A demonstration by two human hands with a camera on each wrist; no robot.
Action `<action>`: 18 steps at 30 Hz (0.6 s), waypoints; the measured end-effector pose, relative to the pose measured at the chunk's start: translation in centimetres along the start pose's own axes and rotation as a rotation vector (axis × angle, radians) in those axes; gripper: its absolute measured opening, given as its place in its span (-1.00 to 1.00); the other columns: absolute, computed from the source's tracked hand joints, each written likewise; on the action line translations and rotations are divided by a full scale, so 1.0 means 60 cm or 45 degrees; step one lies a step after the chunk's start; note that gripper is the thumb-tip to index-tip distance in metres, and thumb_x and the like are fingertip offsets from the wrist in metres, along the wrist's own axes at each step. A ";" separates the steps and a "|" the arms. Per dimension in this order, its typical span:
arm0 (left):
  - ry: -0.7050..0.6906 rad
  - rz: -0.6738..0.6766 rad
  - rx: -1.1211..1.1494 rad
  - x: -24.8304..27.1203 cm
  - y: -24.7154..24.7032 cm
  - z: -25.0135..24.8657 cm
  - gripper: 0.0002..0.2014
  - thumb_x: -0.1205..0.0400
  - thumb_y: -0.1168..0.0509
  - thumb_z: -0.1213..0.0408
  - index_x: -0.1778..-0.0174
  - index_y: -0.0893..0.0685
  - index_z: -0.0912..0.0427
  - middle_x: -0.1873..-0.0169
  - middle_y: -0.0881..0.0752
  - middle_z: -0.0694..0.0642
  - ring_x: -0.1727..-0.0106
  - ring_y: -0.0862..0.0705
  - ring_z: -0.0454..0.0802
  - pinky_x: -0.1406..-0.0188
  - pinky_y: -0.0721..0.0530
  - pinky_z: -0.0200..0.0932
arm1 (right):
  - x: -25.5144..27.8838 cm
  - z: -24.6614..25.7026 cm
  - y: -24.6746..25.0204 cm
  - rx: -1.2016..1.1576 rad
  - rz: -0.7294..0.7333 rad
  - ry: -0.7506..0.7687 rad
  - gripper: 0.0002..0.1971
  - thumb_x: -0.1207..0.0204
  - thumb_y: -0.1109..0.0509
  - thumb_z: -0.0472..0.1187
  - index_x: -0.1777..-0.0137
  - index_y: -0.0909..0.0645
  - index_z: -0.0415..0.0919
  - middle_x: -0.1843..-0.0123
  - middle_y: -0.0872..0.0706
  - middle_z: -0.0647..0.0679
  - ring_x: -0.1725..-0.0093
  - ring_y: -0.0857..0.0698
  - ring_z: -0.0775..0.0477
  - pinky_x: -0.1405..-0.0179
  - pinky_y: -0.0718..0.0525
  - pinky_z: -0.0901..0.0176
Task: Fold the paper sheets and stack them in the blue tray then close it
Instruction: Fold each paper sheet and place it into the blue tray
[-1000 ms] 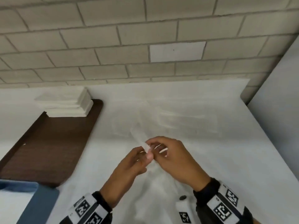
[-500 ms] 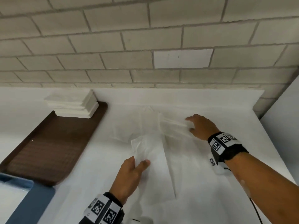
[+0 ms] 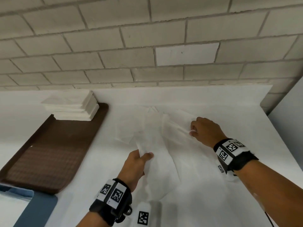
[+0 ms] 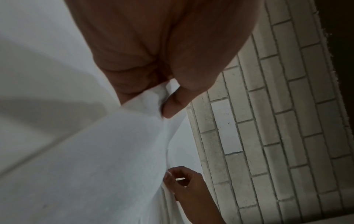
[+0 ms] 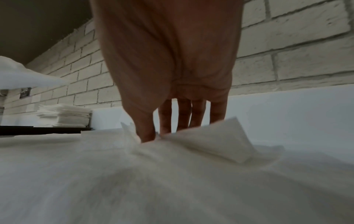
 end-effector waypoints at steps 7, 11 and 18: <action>0.006 0.096 0.020 -0.016 0.003 -0.012 -0.77 -0.76 -0.26 0.34 -0.29 -0.73 0.21 -0.09 -0.87 0.17 -0.10 -0.86 0.13 -0.01 -0.82 0.00 | -0.003 0.006 0.026 -0.152 0.009 -0.082 -0.83 -0.56 -0.44 -0.02 0.14 -0.61 -0.09 0.17 -0.63 0.05 0.16 -0.62 -0.06 0.19 -0.49 0.15; -0.030 0.127 0.065 -0.018 0.001 -0.025 -0.74 -0.77 -0.25 0.34 -0.34 -0.71 0.21 -0.13 -0.86 0.14 -0.17 -0.84 0.12 -0.20 -0.79 0.09 | 0.013 0.022 0.061 -0.353 -0.051 -0.099 -0.83 -0.57 -0.43 -0.06 0.13 -0.57 -0.13 0.13 -0.69 -0.03 0.09 -0.70 -0.18 0.12 -0.66 0.03; -0.085 0.284 0.371 0.003 -0.027 -0.057 -0.57 -0.78 -0.19 -0.03 -0.30 -0.78 0.21 -0.20 -0.83 0.26 -0.27 -0.79 0.18 -0.36 -0.68 0.13 | 0.130 0.182 0.084 -0.446 -0.214 0.375 -0.84 -0.55 -0.39 -0.01 0.01 -0.64 -0.08 -0.05 -0.61 0.12 -0.10 -0.51 0.05 -0.09 -0.58 0.04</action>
Point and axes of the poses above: each hand's wrist, its own x-axis away from the middle knuckle, its own y-axis out of the back of the hand, z = x × y, the point moved 1 cm from there along -x, towards the middle knuckle
